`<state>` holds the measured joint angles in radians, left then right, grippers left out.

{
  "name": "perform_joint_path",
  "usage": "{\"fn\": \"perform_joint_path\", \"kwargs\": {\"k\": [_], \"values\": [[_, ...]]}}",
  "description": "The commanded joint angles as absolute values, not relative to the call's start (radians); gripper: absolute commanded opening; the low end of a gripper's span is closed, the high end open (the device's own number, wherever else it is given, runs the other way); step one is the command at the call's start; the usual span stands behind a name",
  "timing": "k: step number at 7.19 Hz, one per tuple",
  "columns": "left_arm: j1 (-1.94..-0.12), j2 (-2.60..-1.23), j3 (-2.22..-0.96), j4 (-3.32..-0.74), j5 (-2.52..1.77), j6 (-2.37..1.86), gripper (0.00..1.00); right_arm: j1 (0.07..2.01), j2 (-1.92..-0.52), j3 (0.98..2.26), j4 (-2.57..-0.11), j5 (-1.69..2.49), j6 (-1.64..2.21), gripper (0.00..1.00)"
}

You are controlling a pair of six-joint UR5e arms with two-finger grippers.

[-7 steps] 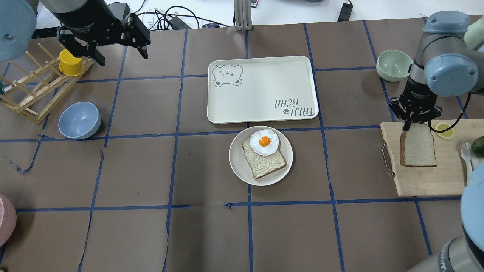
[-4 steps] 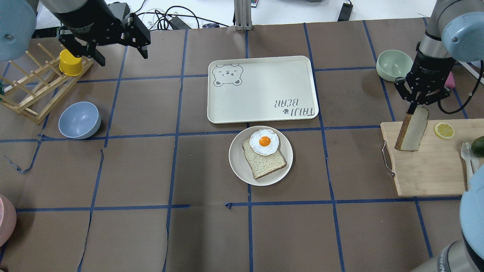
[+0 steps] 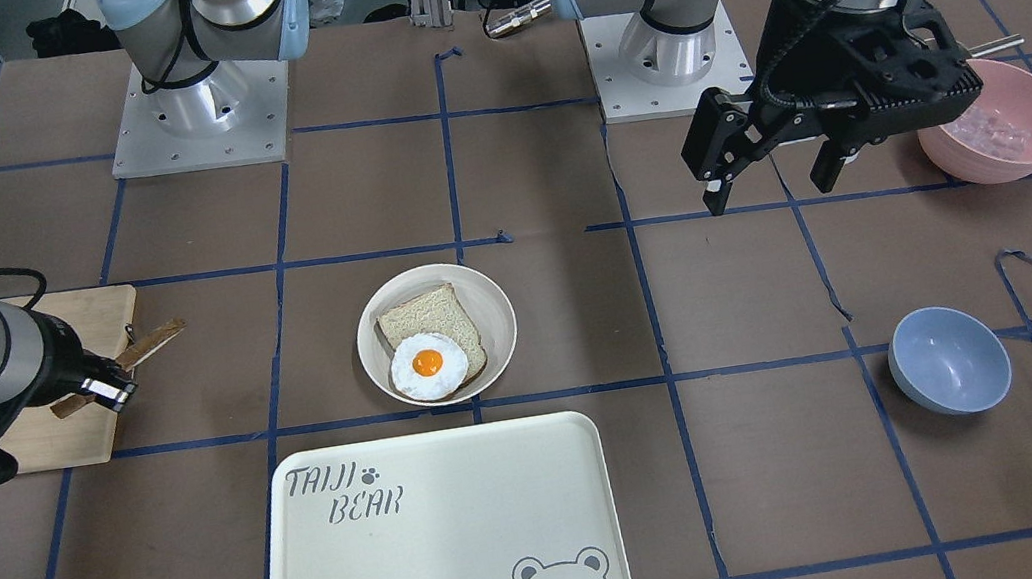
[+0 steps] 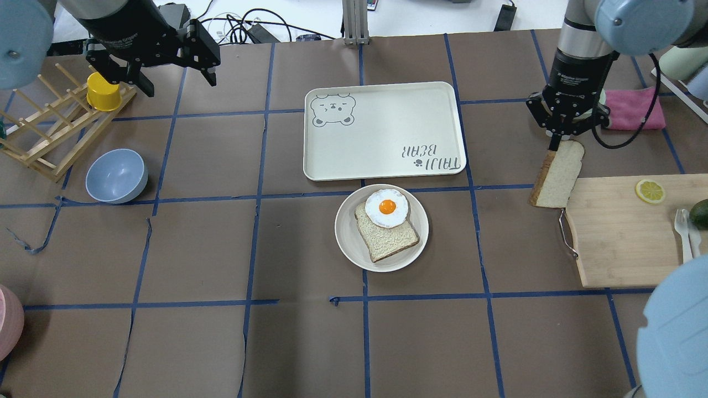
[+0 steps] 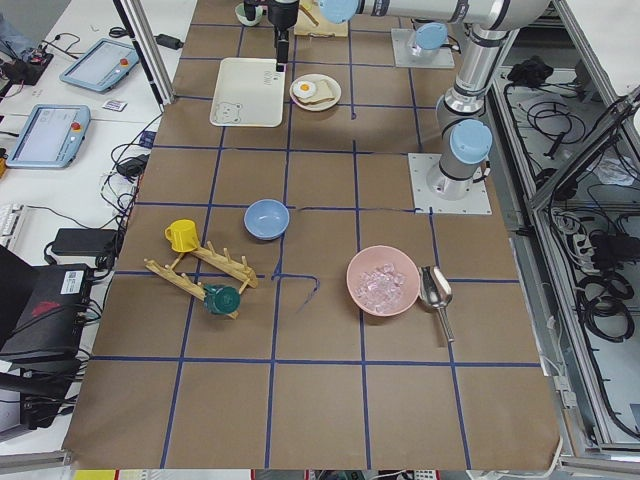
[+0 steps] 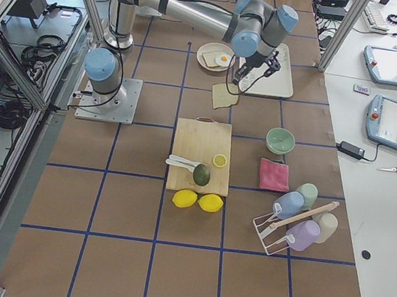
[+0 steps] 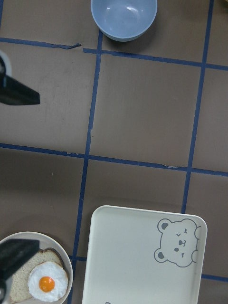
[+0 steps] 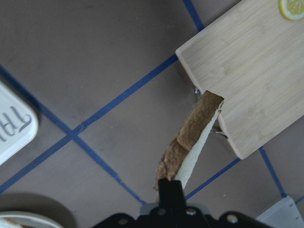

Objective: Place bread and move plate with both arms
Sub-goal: 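Lift the bread slice with the right gripper toward the plate, then lower the bread onto the egg on the plate and release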

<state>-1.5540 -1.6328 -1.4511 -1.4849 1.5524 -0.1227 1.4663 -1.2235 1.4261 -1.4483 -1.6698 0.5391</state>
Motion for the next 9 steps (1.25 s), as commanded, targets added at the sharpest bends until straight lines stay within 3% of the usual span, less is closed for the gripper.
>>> {"fn": "perform_joint_path", "kwargs": {"k": [1, 3, 9], "values": [[-1.554, -1.632, -1.451, -1.485, 1.552, -0.123, 1.00, 1.593, -1.224, 1.381, -1.428, -1.596, 0.666, 0.00], [-1.554, -1.632, -1.451, -1.485, 1.552, -0.118, 1.00, 1.762, -1.213, 1.381, -1.436, -1.591, 0.698, 0.00], [-1.554, -1.631, -1.456, -1.485, 1.552, -0.117, 1.00, 1.940, -1.134, 1.388, -1.479, -1.594, 0.735, 0.00]]}}
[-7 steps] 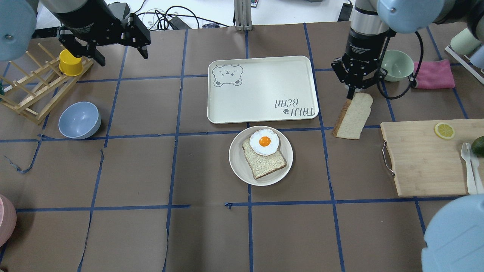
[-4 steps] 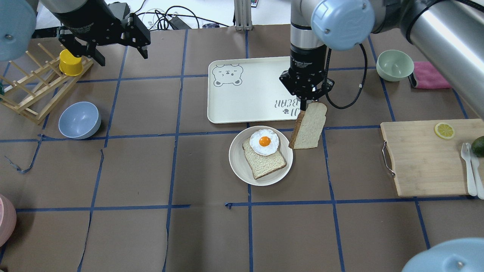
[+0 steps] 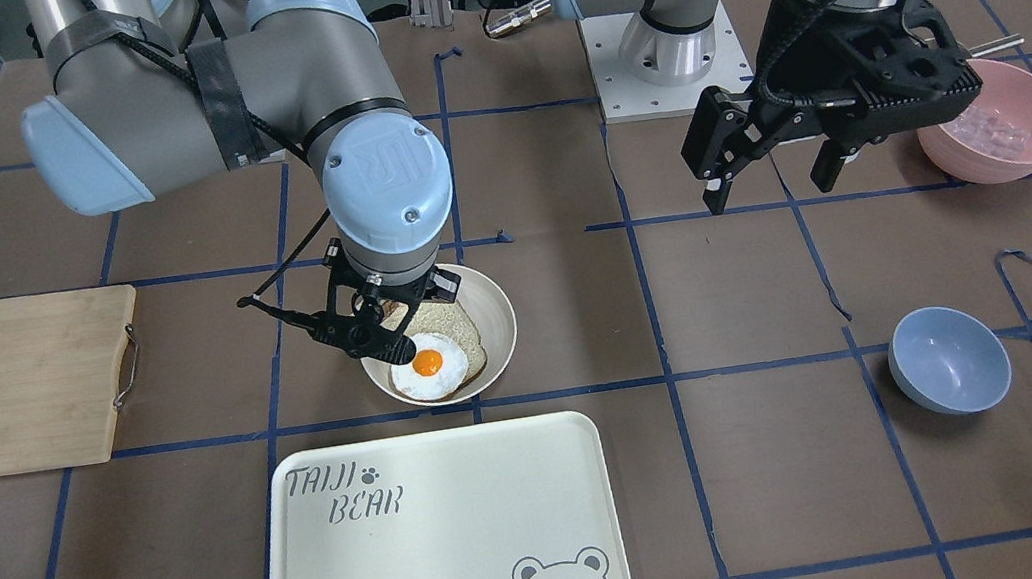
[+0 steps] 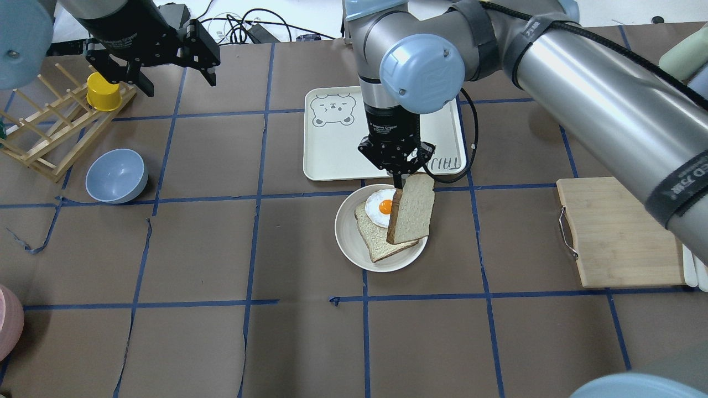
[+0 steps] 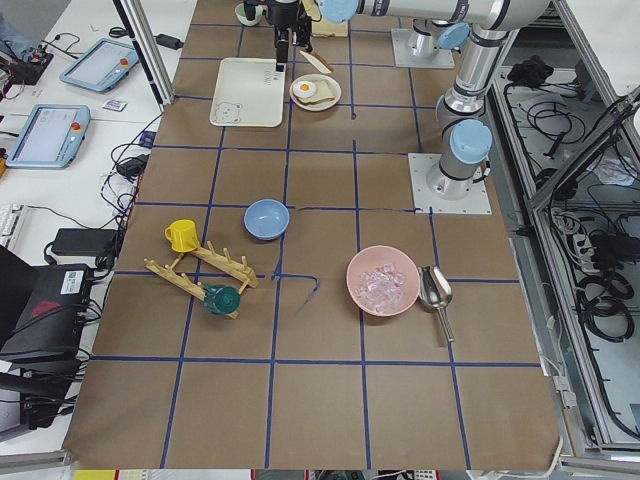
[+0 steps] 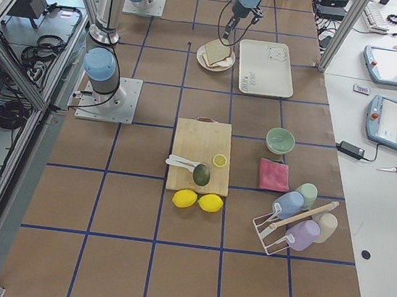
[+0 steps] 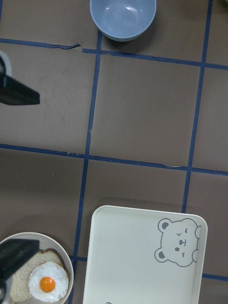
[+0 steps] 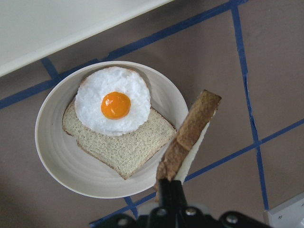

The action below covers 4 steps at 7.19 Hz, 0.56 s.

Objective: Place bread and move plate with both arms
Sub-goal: 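Lower the bread onto the egg on the plate and release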

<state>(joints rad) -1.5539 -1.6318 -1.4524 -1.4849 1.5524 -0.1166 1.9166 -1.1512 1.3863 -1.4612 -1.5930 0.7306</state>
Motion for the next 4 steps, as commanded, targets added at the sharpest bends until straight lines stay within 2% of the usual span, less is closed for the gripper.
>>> {"fn": "perform_joint_path", "kwargs": {"k": [1, 4], "values": [[-1.554, -1.628, -1.465, -1.485, 1.554, -0.115, 1.00, 1.957, -1.117, 1.387, -1.495, -1.594, 0.736, 0.00], [-1.554, -1.628, -1.465, -1.485, 1.554, -0.112, 1.00, 1.963, -1.085, 1.394, -1.547, -1.594, 0.730, 0.00]]}}
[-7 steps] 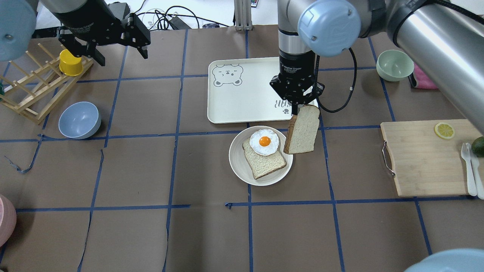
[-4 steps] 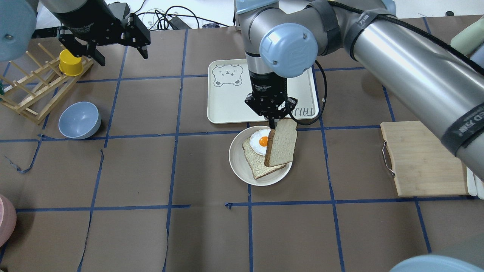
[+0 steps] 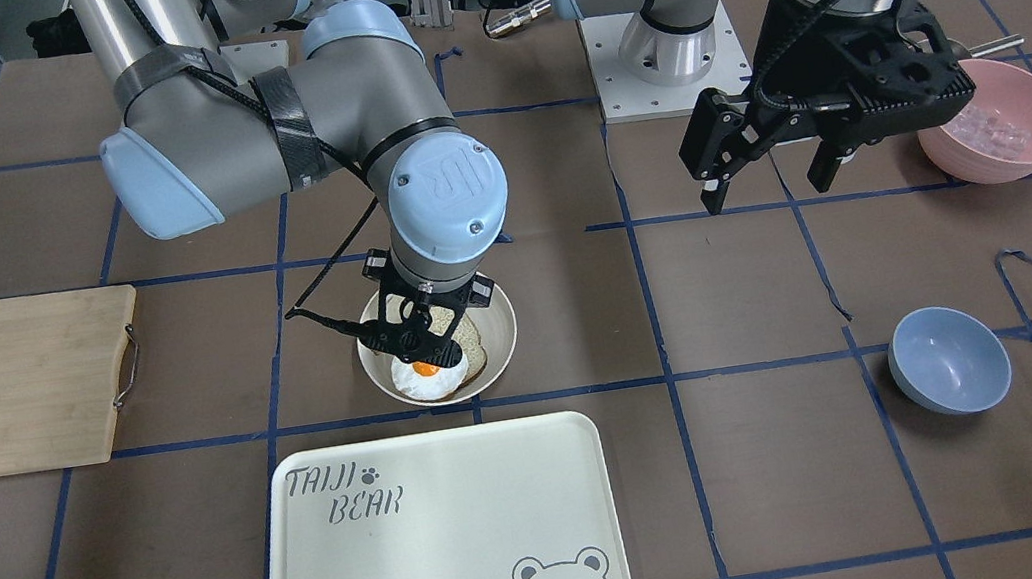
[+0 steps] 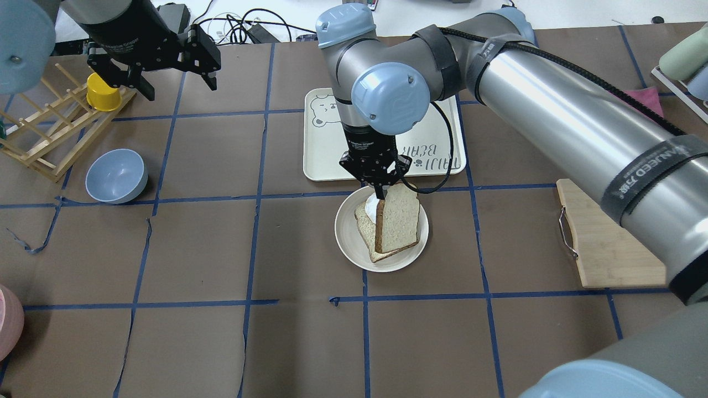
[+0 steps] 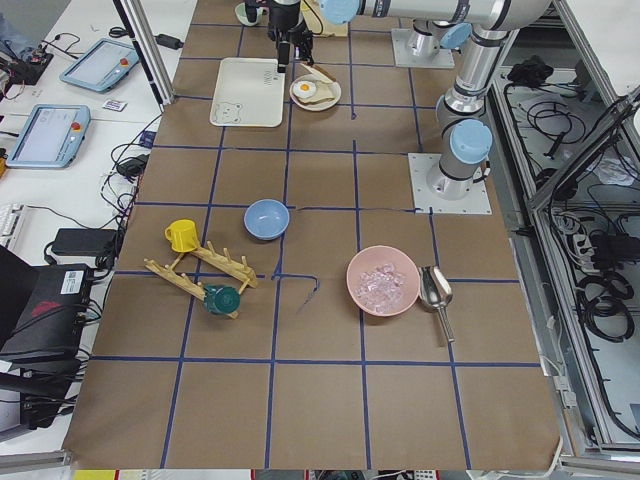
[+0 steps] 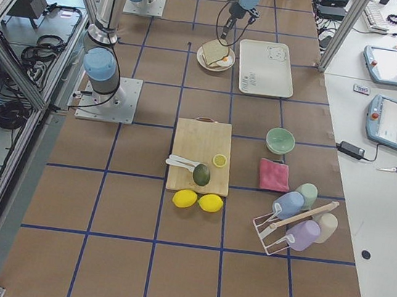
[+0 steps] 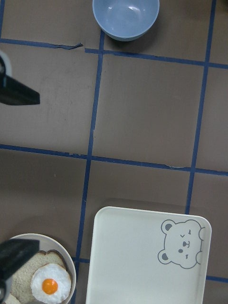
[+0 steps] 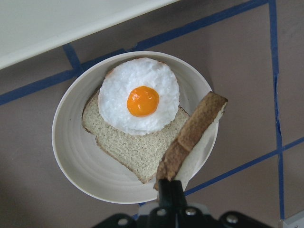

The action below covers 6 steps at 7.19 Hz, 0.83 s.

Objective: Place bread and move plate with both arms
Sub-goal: 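Lower the bread onto the egg on the plate and release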

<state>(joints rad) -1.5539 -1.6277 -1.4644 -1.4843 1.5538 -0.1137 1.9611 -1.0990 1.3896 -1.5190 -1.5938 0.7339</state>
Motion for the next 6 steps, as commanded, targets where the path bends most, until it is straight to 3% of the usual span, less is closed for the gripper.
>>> {"fn": "perform_joint_path", "kwargs": {"k": [1, 4, 6], "values": [[-1.554, -1.628, -1.465, -1.485, 1.554, -0.112, 1.00, 1.963, -1.080, 1.402, -1.622, -1.594, 0.721, 0.15], [-1.554, -1.628, -1.466, -1.485, 1.554, -0.112, 1.00, 1.963, -1.057, 1.408, -1.675, -1.547, 0.732, 0.23], [-1.554, -1.628, -1.466, -1.485, 1.555, -0.110, 1.00, 1.963, -1.055, 1.408, -1.675, -1.543, 0.733, 0.51]]}}
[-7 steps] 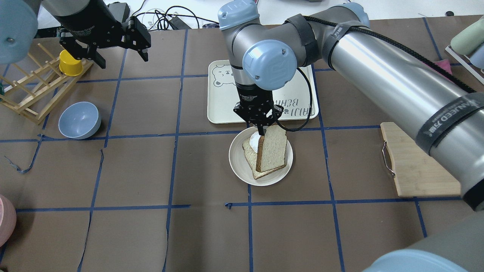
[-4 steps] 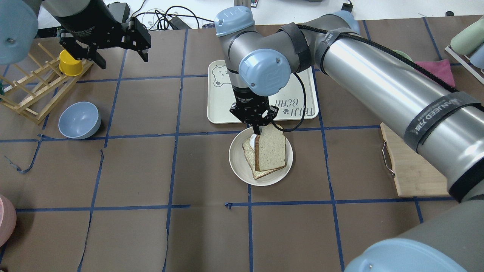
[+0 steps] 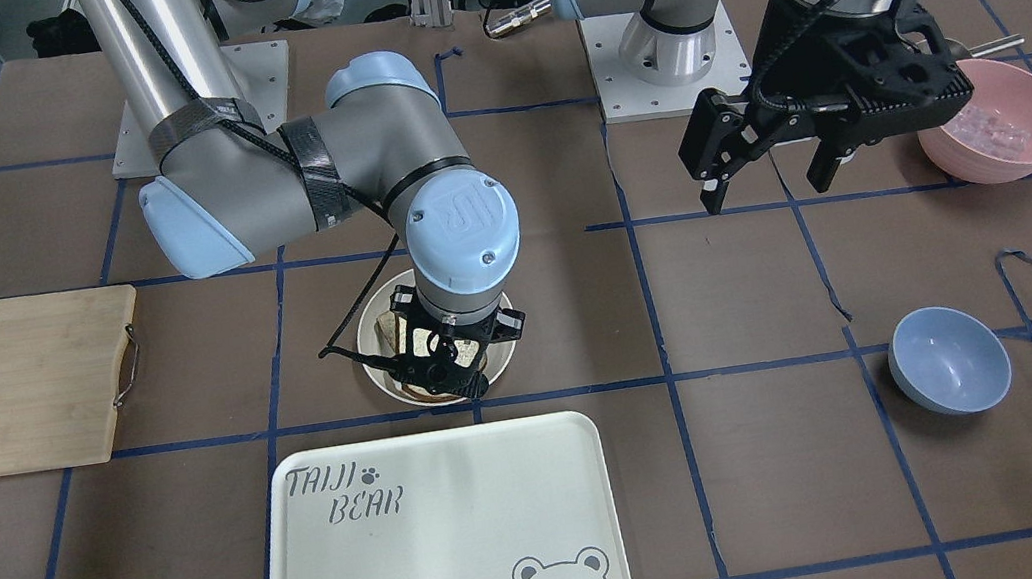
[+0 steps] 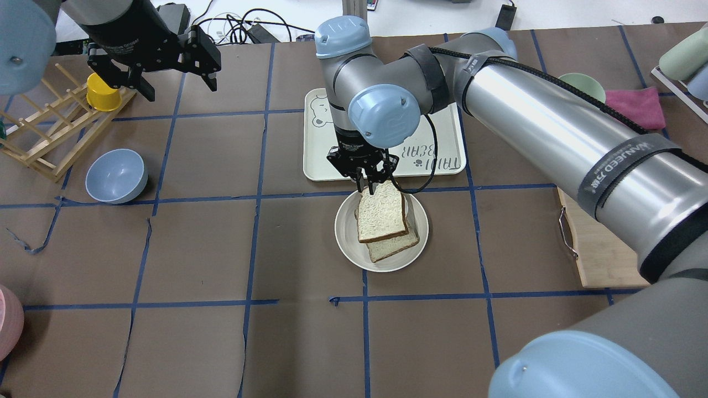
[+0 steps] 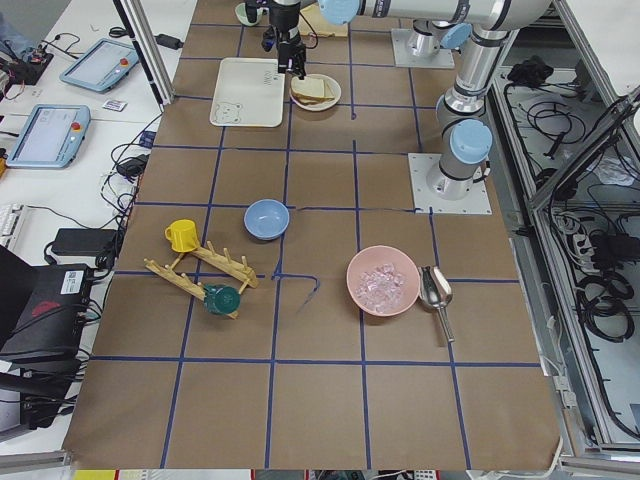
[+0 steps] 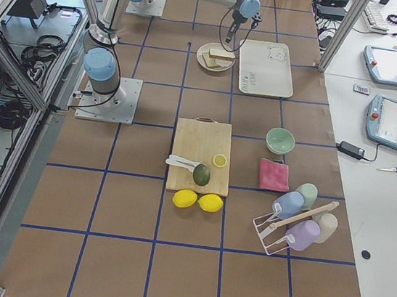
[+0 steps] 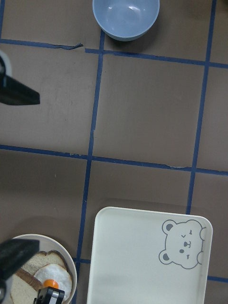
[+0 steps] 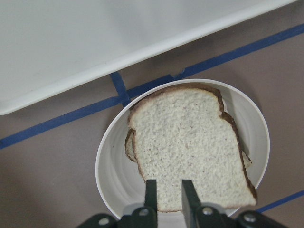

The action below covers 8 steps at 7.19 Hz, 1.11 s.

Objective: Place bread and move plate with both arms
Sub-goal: 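Lower the bread onto the egg on the plate and release, then raise the right gripper away while the left arm reaches toward the plate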

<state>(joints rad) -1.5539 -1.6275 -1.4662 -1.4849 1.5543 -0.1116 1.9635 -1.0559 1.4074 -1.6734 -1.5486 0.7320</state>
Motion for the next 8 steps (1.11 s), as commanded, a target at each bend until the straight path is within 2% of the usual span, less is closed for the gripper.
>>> {"fn": "perform_joint_path", "kwargs": {"k": [1, 3, 6, 8], "values": [[-1.554, -1.628, -1.466, -1.485, 1.554, -0.110, 1.00, 1.963, -1.061, 1.408, -1.675, -1.545, 0.727, 0.67], [-1.555, -1.626, -1.468, -1.491, 1.552, -0.110, 1.00, 1.921, -1.133, 1.416, -1.669, -1.562, 0.630, 1.00], [-1.552, -1.652, -1.495, -1.486, 1.498, -0.127, 1.00, 1.682, -1.285, 1.419, -1.586, -1.560, 0.311, 1.00], [-1.575, -1.664, -1.590, -1.351, 1.431, -0.181, 1.00, 1.582, -1.368, 1.456, -1.571, -1.563, 0.106, 1.00]]}}
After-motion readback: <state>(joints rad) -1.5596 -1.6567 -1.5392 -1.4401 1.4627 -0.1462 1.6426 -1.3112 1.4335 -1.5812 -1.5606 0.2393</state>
